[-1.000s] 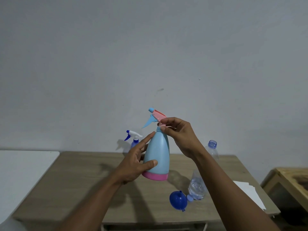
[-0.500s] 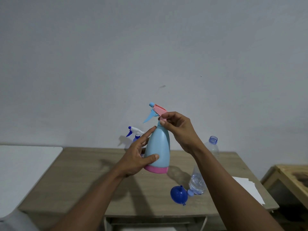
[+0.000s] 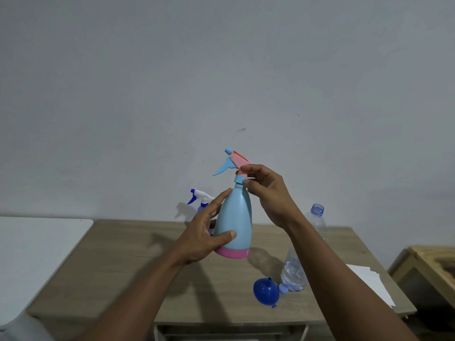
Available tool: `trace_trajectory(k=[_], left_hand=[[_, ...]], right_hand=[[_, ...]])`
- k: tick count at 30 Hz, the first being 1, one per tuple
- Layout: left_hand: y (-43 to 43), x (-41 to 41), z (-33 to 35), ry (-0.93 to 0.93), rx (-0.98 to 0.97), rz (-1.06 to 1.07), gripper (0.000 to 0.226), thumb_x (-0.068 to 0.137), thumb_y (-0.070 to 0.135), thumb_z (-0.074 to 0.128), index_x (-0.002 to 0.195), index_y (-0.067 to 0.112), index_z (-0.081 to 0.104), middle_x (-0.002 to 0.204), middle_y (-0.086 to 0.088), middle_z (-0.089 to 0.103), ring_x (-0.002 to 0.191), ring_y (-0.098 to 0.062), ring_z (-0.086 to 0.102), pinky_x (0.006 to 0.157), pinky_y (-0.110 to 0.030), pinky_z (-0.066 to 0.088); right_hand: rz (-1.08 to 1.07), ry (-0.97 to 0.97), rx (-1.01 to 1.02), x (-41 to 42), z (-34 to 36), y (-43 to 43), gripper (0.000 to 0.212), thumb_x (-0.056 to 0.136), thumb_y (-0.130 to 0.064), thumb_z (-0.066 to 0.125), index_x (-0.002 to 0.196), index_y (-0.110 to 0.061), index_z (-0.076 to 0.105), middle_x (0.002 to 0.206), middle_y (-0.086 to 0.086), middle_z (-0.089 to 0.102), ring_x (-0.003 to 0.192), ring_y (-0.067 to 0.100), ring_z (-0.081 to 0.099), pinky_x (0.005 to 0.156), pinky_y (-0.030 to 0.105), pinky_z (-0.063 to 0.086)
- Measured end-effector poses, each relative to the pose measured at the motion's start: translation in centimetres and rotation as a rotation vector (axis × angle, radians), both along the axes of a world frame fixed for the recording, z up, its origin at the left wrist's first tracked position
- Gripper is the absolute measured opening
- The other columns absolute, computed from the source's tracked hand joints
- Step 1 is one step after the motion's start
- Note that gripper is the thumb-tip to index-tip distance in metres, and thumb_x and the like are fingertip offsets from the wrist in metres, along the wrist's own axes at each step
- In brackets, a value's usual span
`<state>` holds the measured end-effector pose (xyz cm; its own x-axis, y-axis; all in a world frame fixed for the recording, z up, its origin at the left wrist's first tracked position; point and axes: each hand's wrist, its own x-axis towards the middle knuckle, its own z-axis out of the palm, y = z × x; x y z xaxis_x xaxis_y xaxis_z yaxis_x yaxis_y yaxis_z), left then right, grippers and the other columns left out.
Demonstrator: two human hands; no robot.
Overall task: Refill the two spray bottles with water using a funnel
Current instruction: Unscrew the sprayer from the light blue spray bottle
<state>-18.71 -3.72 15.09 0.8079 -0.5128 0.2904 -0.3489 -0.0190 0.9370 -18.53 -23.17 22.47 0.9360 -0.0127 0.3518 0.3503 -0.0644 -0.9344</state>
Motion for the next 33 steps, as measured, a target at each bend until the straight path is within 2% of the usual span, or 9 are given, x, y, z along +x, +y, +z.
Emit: trace_trajectory(k=[4, 8, 12, 16, 19, 21, 26, 30, 33], left_hand=[[-0.3, 0.3, -0.2, -0.011, 0.009, 0.017, 0.086, 0.075, 0.036, 0.080, 0.144, 0.054, 0.032, 0.141, 0.023, 0.045, 0.124, -0.013, 0.056, 0.091, -0.044, 0.058], [-0.2, 0.6, -1.3, -0.075, 0.057, 0.065, 0.089, 0.077, 0.027, 0.081, 0.145, 0.051, 0.030, 0.142, 0.019, 0.043, 0.121, -0.011, 0.057, 0.087, -0.035, 0.059], [-0.1, 0.7, -4.1, -0.122, 0.101, 0.145, 0.092, 0.075, 0.024, 0.081, 0.146, 0.044, 0.026, 0.143, 0.009, 0.039, 0.120, -0.019, 0.055, 0.083, -0.037, 0.060], [0.4, 1.2, -8.1, -0.139, 0.162, 0.238, 0.089, 0.074, 0.030, 0.079, 0.140, 0.047, 0.023, 0.142, 0.017, 0.035, 0.124, -0.014, 0.049, 0.092, -0.045, 0.054], [1.0, 1.4, -11.3, -0.111, 0.188, 0.280, 0.087, 0.075, 0.028, 0.079, 0.135, 0.054, 0.021, 0.142, 0.013, 0.035, 0.125, -0.013, 0.048, 0.096, -0.042, 0.053], [1.3, 1.5, -13.5, -0.118, 0.209, 0.303, 0.086, 0.075, 0.030, 0.078, 0.134, 0.054, 0.020, 0.143, 0.018, 0.031, 0.125, -0.011, 0.047, 0.096, -0.039, 0.052], [1.8, 2.3, -18.2, -0.148, 0.275, 0.297, 0.083, 0.076, 0.031, 0.076, 0.134, 0.051, 0.020, 0.144, 0.013, 0.031, 0.128, -0.006, 0.043, 0.101, -0.031, 0.045], [1.3, 3.6, -21.3, -0.234, 0.284, 0.260, 0.083, 0.075, 0.027, 0.078, 0.139, 0.038, 0.026, 0.146, 0.014, 0.030, 0.135, -0.007, 0.039, 0.108, -0.026, 0.038], [0.9, 4.6, -23.5, -0.245, 0.285, 0.242, 0.081, 0.075, 0.023, 0.079, 0.140, 0.029, 0.030, 0.148, 0.004, 0.032, 0.137, -0.013, 0.040, 0.106, -0.027, 0.041]], right_hand=[[-0.056, -0.018, -0.005, 0.3, -0.3, 0.0, 0.022, 0.092, -0.009, 0.070, 0.114, -0.011, 0.069, 0.112, 0.006, 0.073, 0.097, 0.016, 0.069, 0.089, 0.030, 0.057], [-0.174, -0.059, 0.091, 0.8, 0.0, -0.3, 0.024, 0.094, -0.007, 0.067, 0.117, -0.008, 0.067, 0.108, 0.008, 0.072, 0.089, 0.010, 0.070, 0.074, 0.017, 0.052], [-0.309, -0.110, 0.146, 2.1, 0.2, -1.3, 0.023, 0.096, -0.011, 0.065, 0.119, -0.011, 0.065, 0.109, 0.011, 0.074, 0.092, 0.010, 0.070, 0.073, 0.017, 0.050], [-0.439, -0.080, 0.176, 3.5, 0.0, -2.7, 0.022, 0.097, -0.017, 0.062, 0.119, -0.020, 0.059, 0.111, 0.008, 0.072, 0.096, 0.010, 0.069, 0.073, 0.021, 0.049], [-0.486, -0.027, 0.159, 4.4, -1.6, -3.7, 0.025, 0.096, -0.017, 0.062, 0.116, -0.025, 0.050, 0.108, 0.011, 0.071, 0.086, 0.014, 0.065, 0.062, 0.019, 0.045], [-0.487, 0.047, 0.100, 4.9, -3.7, -4.2, 0.030, 0.096, -0.014, 0.061, 0.118, -0.024, 0.044, 0.107, 0.015, 0.069, 0.081, 0.016, 0.061, 0.057, 0.015, 0.043], [-0.445, 0.322, -0.077, 6.3, -11.4, -5.0, 0.045, 0.094, -0.008, 0.064, 0.129, -0.020, 0.039, 0.108, 0.010, 0.066, 0.078, 0.010, 0.062, 0.057, 0.015, 0.046], [-0.434, 0.462, -0.166, 7.8, -18.4, -5.3, 0.038, 0.091, -0.007, 0.067, 0.121, -0.019, 0.047, 0.113, 0.013, 0.067, 0.094, 0.025, 0.070, 0.067, 0.025, 0.053], [-0.433, 0.545, -0.216, 9.3, -22.7, -5.4, 0.036, 0.091, -0.011, 0.068, 0.123, -0.016, 0.051, 0.112, 0.011, 0.066, 0.099, 0.026, 0.070, 0.079, 0.037, 0.058]])
